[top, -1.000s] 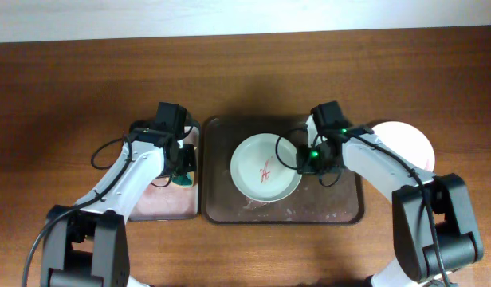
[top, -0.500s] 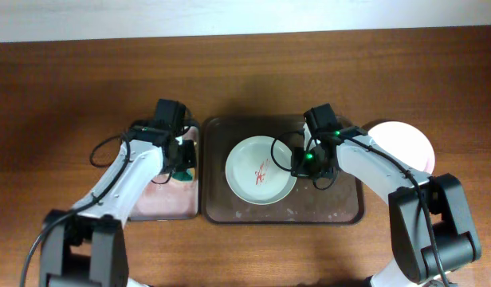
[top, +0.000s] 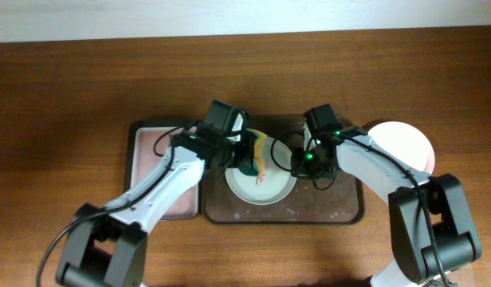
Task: Clean dirty plates on tray and stack at the side
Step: 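Scrub the pale green plate with the sponge in the left gripper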
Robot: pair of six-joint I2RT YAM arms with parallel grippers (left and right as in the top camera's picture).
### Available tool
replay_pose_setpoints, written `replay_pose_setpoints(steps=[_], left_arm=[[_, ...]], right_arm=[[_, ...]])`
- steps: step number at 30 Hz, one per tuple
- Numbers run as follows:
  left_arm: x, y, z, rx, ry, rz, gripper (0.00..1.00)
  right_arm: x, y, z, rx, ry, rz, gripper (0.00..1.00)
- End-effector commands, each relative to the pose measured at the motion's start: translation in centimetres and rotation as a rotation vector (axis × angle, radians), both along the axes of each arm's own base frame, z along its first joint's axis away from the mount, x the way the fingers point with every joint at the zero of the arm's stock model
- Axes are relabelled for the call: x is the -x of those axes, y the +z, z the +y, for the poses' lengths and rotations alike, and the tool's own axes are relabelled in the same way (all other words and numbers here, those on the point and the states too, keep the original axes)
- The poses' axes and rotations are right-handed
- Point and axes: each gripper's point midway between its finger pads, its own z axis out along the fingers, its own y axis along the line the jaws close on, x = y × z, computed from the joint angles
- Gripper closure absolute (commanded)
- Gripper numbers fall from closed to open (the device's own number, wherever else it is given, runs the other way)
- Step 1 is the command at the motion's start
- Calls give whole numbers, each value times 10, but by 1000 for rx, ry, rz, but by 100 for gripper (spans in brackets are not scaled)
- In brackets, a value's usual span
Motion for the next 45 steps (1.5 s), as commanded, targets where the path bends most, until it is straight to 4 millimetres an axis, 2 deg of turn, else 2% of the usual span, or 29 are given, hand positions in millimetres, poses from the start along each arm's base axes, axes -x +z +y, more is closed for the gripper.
replay_pose_setpoints(steps=[1, 5, 8, 10, 12, 14, 19, 21, 22, 24, 26, 28, 31, 33, 37, 40, 42, 44, 45], left_arm=[[-2, -18, -6, -42, 29, 24, 100], [-3, -34, -17, -83, 15, 0, 100], [9, -55, -36, -99, -36, 22, 100], [13, -68, -38, -121, -41, 43, 100], [17, -83, -35, -149, -41, 71, 100], [30, -95, -18, -203, -31, 151, 100], [66, -99, 18, -303, -14, 346, 100], [62, -89, 9, -223, -14, 378, 100], [54, -77, -2, -147, -36, 378, 100], [30, -61, -12, -89, -31, 317, 100], [8, -54, -24, -33, -16, 232, 100], [-2, -53, -36, 7, 15, 202, 100], [1, -65, -59, 21, 3, 190, 100], [4, -76, -62, -14, -4, 187, 100], [16, -96, -9, -220, 88, 268, 100], [13, -93, 33, -266, 168, 335, 100], [6, -81, 45, -252, 152, 312, 100], [1, -60, 40, -202, 72, 251, 100], [-1, -43, 33, -165, 22, 208, 100]], right_arm=[[3, -3, 3, -2, 4, 14, 96], [3, -3, 2, -1, 3, 14, 96], [5, -3, 2, 1, 3, 21, 96], [4, -3, 2, 2, 3, 20, 96], [4, -3, 2, 2, 3, 20, 96], [4, -3, 1, 4, 3, 20, 96], [5, -3, 1, 5, 2, 22, 96], [6, -3, 1, 6, 3, 27, 96], [7, -4, 1, 7, 3, 30, 96], [7, -4, 1, 8, 3, 30, 96], [7, -4, 1, 7, 2, 31, 96], [7, -4, 1, 8, 2, 31, 96], [7, -4, 0, 8, 2, 33, 96], [9, -4, 0, 10, 3, 38, 96], [10, -4, 0, 12, 3, 44, 96], [10, -4, -1, 12, 2, 45, 96], [11, -4, -1, 13, 2, 49, 96], [11, -4, -1, 13, 2, 49, 96], [11, -4, -1, 13, 3, 48, 96]])
